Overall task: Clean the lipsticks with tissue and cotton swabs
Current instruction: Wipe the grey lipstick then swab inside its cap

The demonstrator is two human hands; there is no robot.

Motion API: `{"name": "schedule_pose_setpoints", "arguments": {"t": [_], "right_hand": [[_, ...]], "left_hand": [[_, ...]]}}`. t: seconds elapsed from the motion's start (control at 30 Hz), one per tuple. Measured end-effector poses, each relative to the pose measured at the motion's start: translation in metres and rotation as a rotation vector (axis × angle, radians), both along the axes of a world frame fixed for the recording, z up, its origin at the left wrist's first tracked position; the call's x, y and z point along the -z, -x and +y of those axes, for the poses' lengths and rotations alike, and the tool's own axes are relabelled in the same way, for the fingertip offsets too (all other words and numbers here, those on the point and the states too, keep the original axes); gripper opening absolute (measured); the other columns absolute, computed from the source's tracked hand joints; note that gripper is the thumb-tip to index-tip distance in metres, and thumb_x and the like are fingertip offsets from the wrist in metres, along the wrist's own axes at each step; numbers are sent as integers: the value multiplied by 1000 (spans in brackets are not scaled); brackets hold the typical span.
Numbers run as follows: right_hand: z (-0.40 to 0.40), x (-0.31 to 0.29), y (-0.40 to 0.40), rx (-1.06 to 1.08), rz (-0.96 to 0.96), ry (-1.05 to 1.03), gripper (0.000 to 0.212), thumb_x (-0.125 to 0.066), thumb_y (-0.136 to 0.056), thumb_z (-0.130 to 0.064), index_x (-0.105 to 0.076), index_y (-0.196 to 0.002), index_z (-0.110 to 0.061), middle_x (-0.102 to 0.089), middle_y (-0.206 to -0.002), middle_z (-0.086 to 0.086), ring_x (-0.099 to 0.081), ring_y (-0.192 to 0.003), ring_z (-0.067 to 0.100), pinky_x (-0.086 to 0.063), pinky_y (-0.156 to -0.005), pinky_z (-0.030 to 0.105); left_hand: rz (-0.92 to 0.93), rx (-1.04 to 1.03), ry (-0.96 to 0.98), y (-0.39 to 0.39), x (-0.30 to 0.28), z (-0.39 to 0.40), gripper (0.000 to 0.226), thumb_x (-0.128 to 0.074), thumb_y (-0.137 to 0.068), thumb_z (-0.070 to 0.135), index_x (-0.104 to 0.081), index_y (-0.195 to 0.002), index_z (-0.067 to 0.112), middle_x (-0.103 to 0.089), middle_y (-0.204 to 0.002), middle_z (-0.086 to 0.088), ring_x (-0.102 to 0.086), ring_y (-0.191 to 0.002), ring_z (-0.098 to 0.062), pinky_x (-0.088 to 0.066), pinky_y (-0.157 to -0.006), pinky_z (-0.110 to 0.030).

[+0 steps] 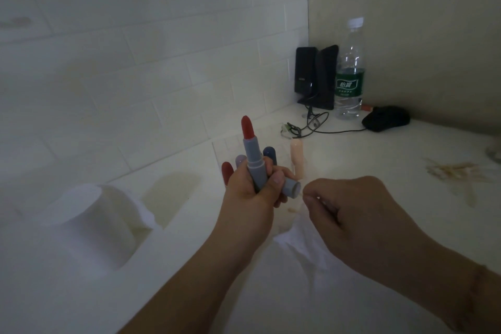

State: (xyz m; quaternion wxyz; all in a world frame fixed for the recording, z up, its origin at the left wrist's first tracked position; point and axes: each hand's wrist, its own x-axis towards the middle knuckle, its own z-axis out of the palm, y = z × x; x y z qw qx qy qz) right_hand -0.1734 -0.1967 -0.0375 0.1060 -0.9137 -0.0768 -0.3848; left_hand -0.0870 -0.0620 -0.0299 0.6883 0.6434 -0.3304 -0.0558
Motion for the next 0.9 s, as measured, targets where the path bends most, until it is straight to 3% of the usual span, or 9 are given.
{"name": "schedule_pose_setpoints", "arguments": {"t": [0.17,0.43,0.53,0.63,0.77,0.9], "right_hand": [[2,-1,0,-2,41,31,37,-61,-78,-23,-26,-68,-30,-4,-50,-17,-9,-40,-10,-24,-46,-3],[4,-11,9,-38,15,-61,25,-40,-89,-33,-36,-65,-31,-16,-45,-16,-21,-37,-7,-26,-47,-1],[1,-9,7,-11,43,-57,25,-40,-89,-33,-32,-66,-32,-16,-44,-15,-23,-36,-5,-27,-46,1],[-1,-6,4,86,82,-59,25,-39,-87,-35,-42,-63,-28,-20,-43,-11,-26,-36,-2,-23,-42,4],[3,-5,4,115,34,-74,26,-48,-87,-28,-38,-63,-28,-9,-45,-12,-15,-36,-3,-16,-39,4],[6,1,2,43,1,-73,23,-43,-87,-29,-39,-64,-27,-11,-50,-16,-12,-41,-7,-23,-49,-3]], "left_hand": [[2,-2,13,-1,0,0,18,-49,-96,6,-53,-86,20,-66,-81,-2,-57,-86,-45,-44,-71,-36],[-21,-13,6,-7,-4,5,12,-47,-97,4,-56,-89,7,-67,-75,1,-54,-69,-18,-43,-65,-32],[-12,4,0,-5,-3,4,9,-46,-97,2,-52,-91,6,-66,-76,-1,-54,-71,-21,-43,-65,-32],[2,-8,-20,-4,0,2,13,-48,-96,3,-51,-88,13,-65,-81,-4,-55,-75,-24,-43,-67,-33],[8,8,-38,0,0,0,13,-49,-96,5,-51,-87,14,-65,-81,-3,-53,-75,-26,-43,-68,-33],[-25,-18,-77,2,0,-1,10,-50,-96,9,-54,-89,15,-66,-78,-1,-57,-73,-23,-49,-68,-31]]}}
